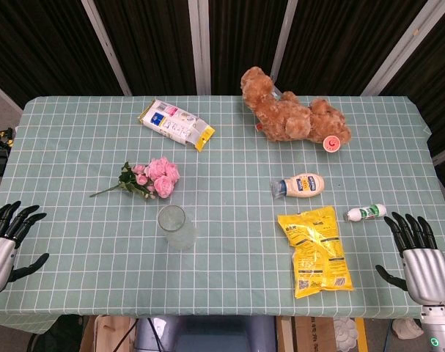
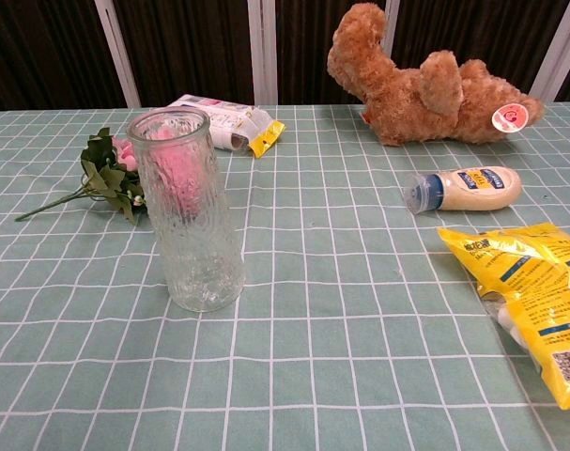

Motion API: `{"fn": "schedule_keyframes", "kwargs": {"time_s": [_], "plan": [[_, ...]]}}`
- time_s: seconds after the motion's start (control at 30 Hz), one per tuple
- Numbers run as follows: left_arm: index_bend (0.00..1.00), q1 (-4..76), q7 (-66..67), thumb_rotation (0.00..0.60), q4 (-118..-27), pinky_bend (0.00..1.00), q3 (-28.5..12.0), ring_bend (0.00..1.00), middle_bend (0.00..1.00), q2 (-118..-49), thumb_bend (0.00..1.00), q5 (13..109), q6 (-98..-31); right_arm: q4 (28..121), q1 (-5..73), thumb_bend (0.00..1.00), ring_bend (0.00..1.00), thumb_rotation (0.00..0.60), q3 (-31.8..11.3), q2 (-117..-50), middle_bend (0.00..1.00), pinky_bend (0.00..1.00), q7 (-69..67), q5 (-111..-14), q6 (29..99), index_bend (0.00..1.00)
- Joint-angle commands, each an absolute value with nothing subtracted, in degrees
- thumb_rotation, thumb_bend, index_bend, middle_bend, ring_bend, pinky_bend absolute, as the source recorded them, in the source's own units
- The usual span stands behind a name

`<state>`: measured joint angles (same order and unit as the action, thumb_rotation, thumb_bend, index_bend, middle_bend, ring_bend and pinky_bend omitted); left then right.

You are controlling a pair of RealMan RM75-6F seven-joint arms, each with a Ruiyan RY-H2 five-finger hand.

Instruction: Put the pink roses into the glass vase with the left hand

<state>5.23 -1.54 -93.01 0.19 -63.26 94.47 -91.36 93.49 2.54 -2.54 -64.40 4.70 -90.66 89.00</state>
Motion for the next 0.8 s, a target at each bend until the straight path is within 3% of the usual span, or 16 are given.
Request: {"fn": "schedule_keyframes", "kwargs": {"time_s": [0.03,0.8], "plan": [[0.21,5.20,-1.41,0.600,-93.16,0.00,0.19,0.00,0.12,-63.21,0.27,94.39,-91.21,93.50,2.50,0.17,0.04,0.600,-2.56,-64.33,0.11,0.00,4.65,-90.54,89.00,0.11],[0.20,5.22,-0.28,0.600,-93.81,0.00,0.05,0.00,0.12,-63.30,0.27,93.53,-89.72,93.85,2.28,0.17,0.04,0.600,-2.75,-63.88,0.11,0.00,4.51,-89.54,88.65,0.11]]}}
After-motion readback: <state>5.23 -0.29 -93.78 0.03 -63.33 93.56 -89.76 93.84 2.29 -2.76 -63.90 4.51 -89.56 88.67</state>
